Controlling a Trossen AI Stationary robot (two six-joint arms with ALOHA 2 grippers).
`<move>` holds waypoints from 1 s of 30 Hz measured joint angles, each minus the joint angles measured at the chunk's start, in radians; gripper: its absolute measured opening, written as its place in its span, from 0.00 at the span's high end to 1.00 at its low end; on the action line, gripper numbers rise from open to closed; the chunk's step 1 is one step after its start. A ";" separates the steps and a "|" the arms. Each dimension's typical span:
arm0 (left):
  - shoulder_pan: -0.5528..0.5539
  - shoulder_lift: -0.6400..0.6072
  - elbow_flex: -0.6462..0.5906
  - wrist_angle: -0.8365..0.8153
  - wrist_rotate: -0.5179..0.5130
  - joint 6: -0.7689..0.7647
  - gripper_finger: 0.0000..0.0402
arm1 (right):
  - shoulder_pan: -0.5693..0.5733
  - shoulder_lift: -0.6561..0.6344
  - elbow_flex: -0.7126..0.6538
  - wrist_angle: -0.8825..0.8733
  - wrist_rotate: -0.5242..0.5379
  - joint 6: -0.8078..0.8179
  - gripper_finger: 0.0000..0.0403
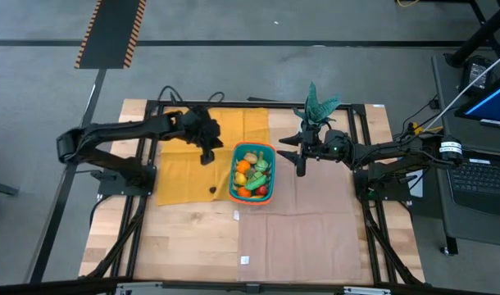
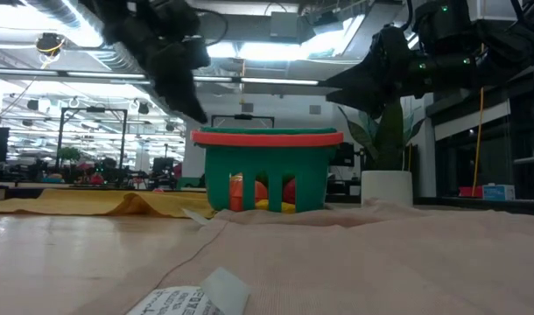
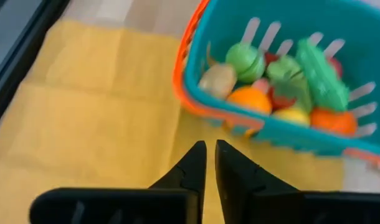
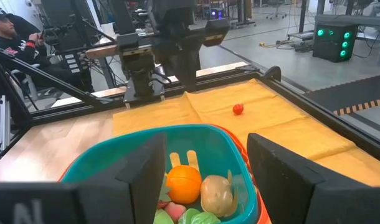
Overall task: Pick and placing Produce into tupperware
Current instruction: Put the cherry into the basket
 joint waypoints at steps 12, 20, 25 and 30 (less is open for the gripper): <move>0.182 -0.200 -0.107 -0.088 -0.034 0.124 0.99 | -0.001 0.000 0.000 0.020 0.031 -0.003 0.44; 0.312 -0.190 -0.108 -0.111 -0.035 0.178 0.98 | -0.001 0.000 0.000 0.026 0.068 0.001 0.44; 0.342 -0.186 -0.109 -0.114 -0.036 0.170 0.95 | -0.001 0.000 0.000 0.028 0.068 0.004 0.44; 0.343 -0.186 -0.109 -0.099 -0.035 0.164 0.92 | -0.001 0.000 0.000 0.028 0.068 0.003 0.44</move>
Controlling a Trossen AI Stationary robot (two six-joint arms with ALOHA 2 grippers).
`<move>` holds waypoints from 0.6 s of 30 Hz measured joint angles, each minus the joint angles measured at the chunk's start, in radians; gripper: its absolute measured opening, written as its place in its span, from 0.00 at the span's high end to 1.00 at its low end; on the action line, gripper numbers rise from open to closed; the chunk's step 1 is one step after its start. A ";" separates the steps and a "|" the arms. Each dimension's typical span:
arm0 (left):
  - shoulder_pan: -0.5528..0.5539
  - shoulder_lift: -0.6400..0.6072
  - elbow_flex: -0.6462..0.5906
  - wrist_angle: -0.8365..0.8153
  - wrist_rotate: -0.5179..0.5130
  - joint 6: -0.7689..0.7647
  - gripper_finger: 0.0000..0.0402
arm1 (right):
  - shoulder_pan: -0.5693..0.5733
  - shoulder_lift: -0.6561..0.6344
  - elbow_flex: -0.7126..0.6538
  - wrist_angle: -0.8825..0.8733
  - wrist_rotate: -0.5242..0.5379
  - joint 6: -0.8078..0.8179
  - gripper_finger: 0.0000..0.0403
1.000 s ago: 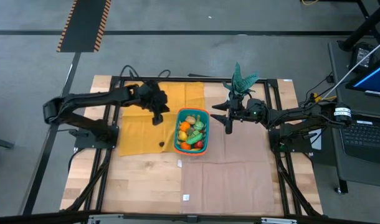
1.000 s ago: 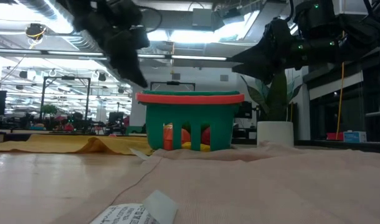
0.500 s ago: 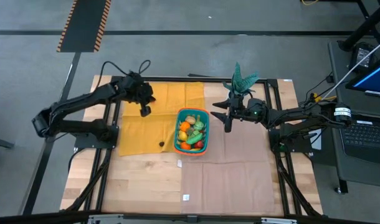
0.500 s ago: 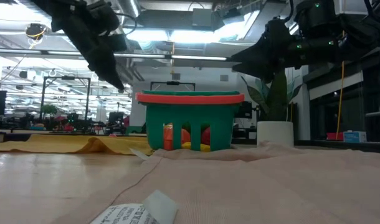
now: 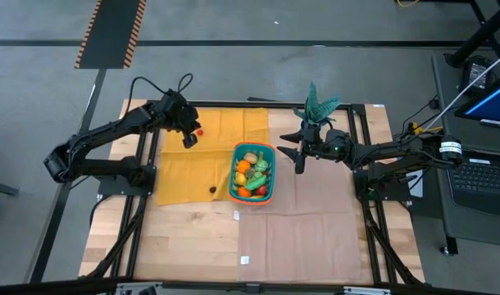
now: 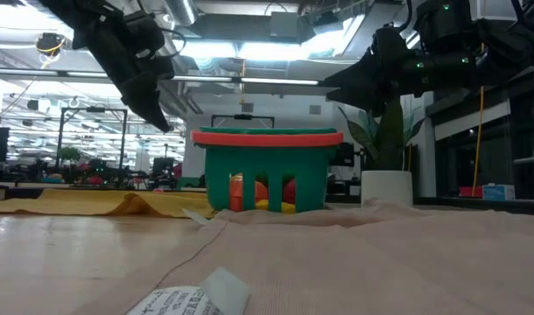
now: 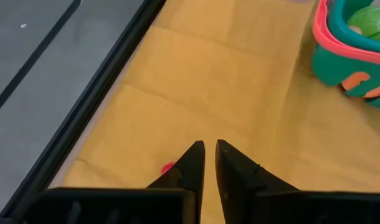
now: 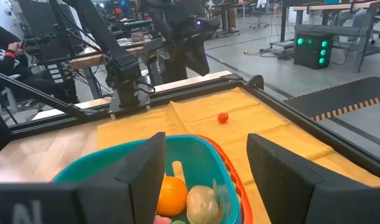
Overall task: Pick and placing Produce into tupperware
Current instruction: Put the cherry into the basket
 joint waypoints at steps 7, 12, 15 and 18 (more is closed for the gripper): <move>0.000 0.000 0.000 0.015 0.001 -0.065 0.88 | 0.000 0.000 0.000 0.000 0.000 -0.022 0.44; 0.000 0.000 0.000 0.020 0.001 -0.076 0.85 | 0.000 0.000 0.000 0.000 0.001 -0.025 0.44; 0.000 0.000 0.000 0.017 0.001 -0.074 0.82 | 0.000 0.000 0.000 0.000 0.001 -0.025 0.44; 0.000 0.000 0.000 0.011 0.001 -0.071 0.77 | 0.000 0.000 0.000 0.000 0.001 -0.025 0.44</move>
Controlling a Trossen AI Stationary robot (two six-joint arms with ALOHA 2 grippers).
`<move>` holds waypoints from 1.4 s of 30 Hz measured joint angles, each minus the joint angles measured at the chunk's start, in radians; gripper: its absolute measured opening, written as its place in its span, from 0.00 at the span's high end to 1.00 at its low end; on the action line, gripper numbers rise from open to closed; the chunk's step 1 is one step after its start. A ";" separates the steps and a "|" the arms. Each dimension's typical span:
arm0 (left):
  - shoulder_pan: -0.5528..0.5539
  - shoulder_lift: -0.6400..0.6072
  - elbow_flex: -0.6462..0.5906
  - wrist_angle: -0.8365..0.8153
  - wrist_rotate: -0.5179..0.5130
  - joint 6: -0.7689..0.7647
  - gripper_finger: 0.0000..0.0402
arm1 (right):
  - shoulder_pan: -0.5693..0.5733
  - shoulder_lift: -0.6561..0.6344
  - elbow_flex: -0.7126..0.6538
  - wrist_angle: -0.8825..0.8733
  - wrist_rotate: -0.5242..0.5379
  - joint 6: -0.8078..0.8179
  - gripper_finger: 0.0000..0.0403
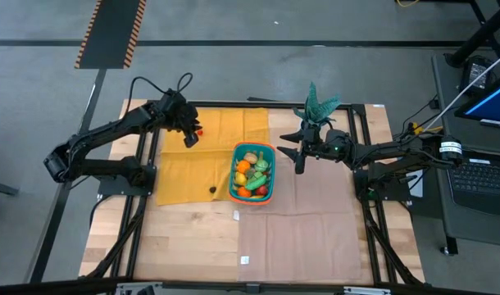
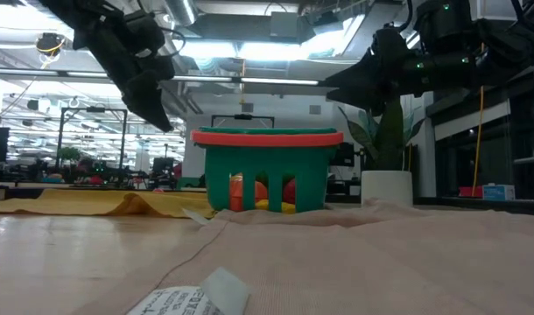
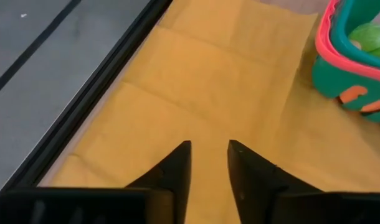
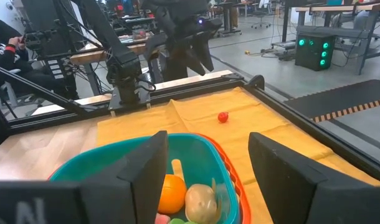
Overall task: Pick and placing Produce into tupperware
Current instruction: Put the cherry into the basket
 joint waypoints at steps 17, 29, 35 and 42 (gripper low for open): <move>0.002 0.000 0.000 -0.043 0.000 0.067 0.44 | 0.000 0.000 0.000 0.000 0.000 0.000 0.44; 0.031 0.095 0.001 -0.078 0.005 0.209 0.44 | 0.000 0.000 0.000 0.002 0.002 -0.059 0.44; 0.031 0.215 0.045 -0.116 0.049 0.300 0.45 | 0.000 0.000 0.000 0.003 0.002 -0.058 0.44; 0.051 0.309 0.123 -0.147 0.047 0.428 0.44 | 0.000 0.000 0.000 0.003 0.002 -0.041 0.44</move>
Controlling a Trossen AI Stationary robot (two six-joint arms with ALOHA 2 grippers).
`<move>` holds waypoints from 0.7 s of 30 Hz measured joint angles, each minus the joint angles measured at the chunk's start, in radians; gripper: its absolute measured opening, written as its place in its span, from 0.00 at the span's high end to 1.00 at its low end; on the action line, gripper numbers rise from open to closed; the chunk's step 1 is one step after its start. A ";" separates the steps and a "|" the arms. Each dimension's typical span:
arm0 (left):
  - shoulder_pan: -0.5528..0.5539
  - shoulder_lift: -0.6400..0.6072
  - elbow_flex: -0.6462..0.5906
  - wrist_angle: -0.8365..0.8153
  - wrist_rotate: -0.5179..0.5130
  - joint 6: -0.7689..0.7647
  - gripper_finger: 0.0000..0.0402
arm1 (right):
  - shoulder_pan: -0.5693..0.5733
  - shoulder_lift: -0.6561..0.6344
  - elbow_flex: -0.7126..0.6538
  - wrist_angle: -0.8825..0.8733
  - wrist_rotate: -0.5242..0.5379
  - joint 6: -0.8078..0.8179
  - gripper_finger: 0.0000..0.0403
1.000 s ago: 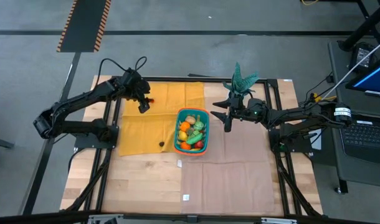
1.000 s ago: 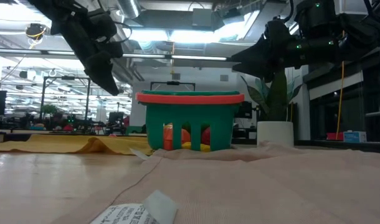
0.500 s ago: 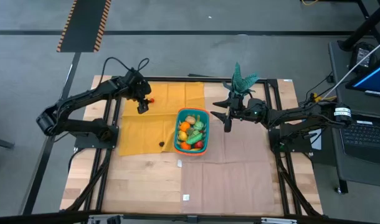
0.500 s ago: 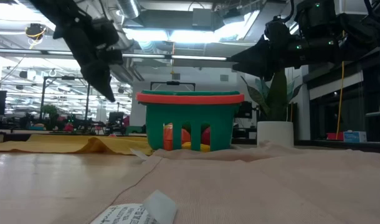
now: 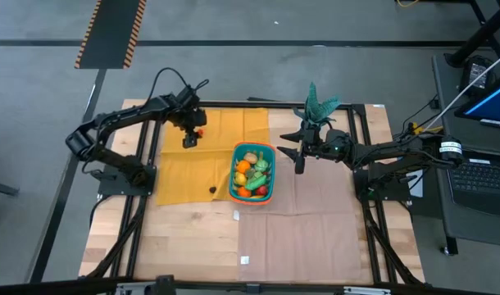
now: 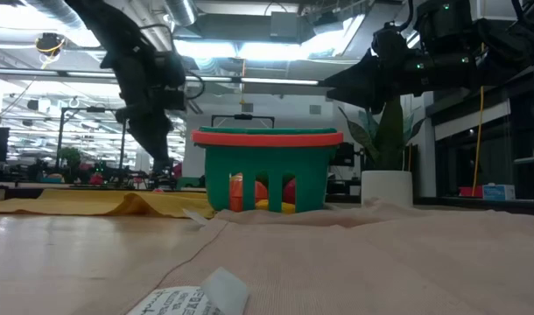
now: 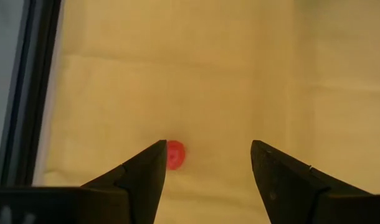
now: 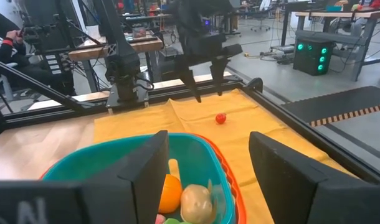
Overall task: Pick and placing Produce into tupperware
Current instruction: Put the cherry into the basket
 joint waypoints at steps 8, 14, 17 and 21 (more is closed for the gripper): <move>0.078 0.071 0.027 -0.016 0.024 0.049 0.45 | 0.000 0.000 0.000 0.000 0.003 0.011 0.44; 0.086 0.088 0.027 -0.014 0.023 0.043 0.44 | 0.000 0.000 0.000 0.001 0.024 0.016 0.44; 0.079 0.088 0.027 -0.005 0.012 0.042 0.44 | 0.000 0.000 0.000 0.001 0.024 0.017 0.44; 0.079 0.088 0.027 -0.004 0.011 0.041 0.45 | 0.000 0.000 0.000 0.001 0.024 0.018 0.44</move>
